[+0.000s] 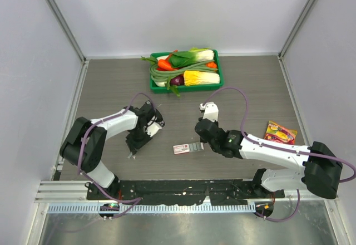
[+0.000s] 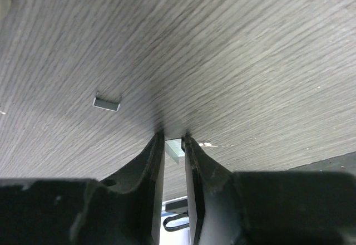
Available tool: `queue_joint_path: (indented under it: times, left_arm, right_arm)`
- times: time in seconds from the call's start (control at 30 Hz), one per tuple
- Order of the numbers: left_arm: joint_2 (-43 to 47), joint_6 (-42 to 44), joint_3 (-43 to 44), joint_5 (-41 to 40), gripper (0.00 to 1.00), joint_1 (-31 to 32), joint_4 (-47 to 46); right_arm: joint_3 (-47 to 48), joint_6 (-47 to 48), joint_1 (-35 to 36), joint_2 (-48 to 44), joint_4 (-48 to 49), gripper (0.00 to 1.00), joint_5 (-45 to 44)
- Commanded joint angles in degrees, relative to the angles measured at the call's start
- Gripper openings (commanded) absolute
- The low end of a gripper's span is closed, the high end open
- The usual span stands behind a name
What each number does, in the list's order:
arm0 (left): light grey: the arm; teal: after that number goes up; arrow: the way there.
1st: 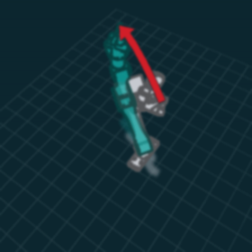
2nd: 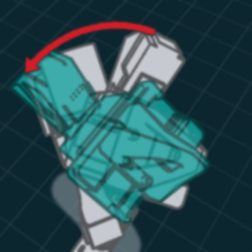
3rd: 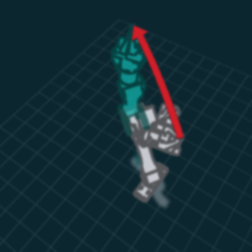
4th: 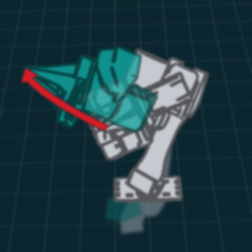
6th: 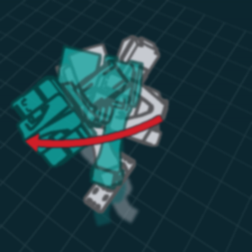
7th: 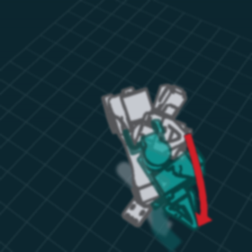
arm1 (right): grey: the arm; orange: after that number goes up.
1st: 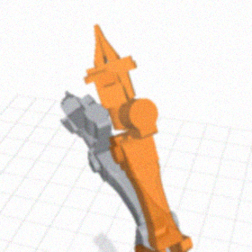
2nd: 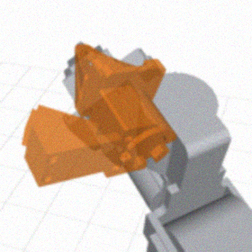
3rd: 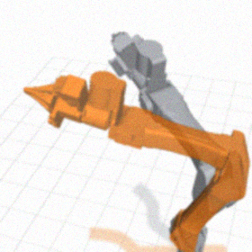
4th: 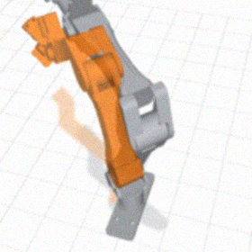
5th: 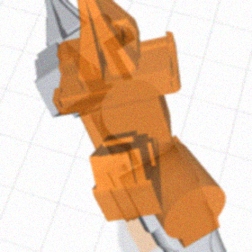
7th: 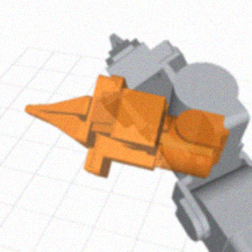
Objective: Unload the staples from the stapler
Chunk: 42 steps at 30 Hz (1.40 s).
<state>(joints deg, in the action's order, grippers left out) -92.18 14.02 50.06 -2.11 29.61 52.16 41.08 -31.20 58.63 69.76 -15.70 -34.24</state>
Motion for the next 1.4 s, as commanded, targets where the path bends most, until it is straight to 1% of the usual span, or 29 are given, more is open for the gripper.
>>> queue_joint_path:
  times: [0.0,0.07,0.27,0.47,0.53,0.6,0.73,0.83,0.97,1.1,1.13,1.2,1.23,1.27,1.33,1.37]
  left_arm:
    - [2.70,1.18,1.26,3.60,0.23,0.01,1.63]
    - [3.06,1.71,1.70,4.65,0.16,-0.07,1.98]
    - [4.02,2.76,2.76,7.90,0.10,0.54,2.59]
    - [6.84,3.21,5.13,10.72,0.13,2.38,2.86]
    - [6.23,1.72,6.79,11.77,0.14,3.43,2.33]
    - [3.60,0.66,8.90,12.83,0.15,4.75,2.42]
    - [-0.89,-1.97,11.63,10.20,0.15,10.11,0.40]
    - [-2.04,-3.99,15.67,12.64,0.15,10.39,0.13]
    - [-0.02,-4.27,20.94,13.62,0.16,10.30,0.39]
    - [1.91,-3.83,29.55,17.39,0.16,8.81,2.33]
    - [2.35,-3.91,31.04,18.53,0.16,8.19,2.68]
    - [2.88,-4.88,35.53,22.92,0.15,5.92,3.30]
    - [3.41,-5.40,36.76,25.11,0.15,4.95,3.38]
    - [3.85,-6.10,38.69,28.96,0.15,3.98,3.04]
    - [5.25,-8.39,39.84,33.38,0.16,1.17,1.90]
    - [5.52,-9.09,40.63,35.14,0.16,0.46,1.63]
  right_arm:
    - [3.04,1.23,-0.18,-0.15,0.50,0.20,-2.23]
    - [3.13,1.23,-0.18,-0.32,0.32,0.20,-2.41]
    - [3.13,1.05,-0.27,-1.20,-0.55,0.20,-2.76]
    - [3.22,1.23,-0.27,-1.46,-0.91,0.20,-3.20]
    - [3.30,1.23,-0.18,-1.46,-0.91,0.20,-3.29]
    - [3.39,1.23,-0.18,-1.46,-0.91,0.20,-3.38]
    - [3.22,0.97,-0.27,-2.69,-1.26,0.20,-3.82]
    - [2.87,0.70,-0.18,-4.09,-1.52,0.20,-4.08]
    - [1.99,0.88,-0.18,-7.08,-0.04,0.24,-2.77]
    - [0.85,1.23,-0.18,-11.13,3.39,0.30,0.31]
    - [0.41,1.23,-0.18,-11.83,4.27,0.31,2.66]
    - [-0.21,1.49,-0.18,-14.12,7.87,0.36,5.31]
    - [-0.82,1.49,-0.18,-14.90,9.27,0.37,8.72]
    - [-1.17,1.67,-0.18,-15.61,12.33,0.39,10.32]
    - [-1.61,1.58,-0.36,-17.11,15.34,0.43,15.92]
    - [-1.53,1.41,-0.71,-17.46,18.75,0.43,18.05]
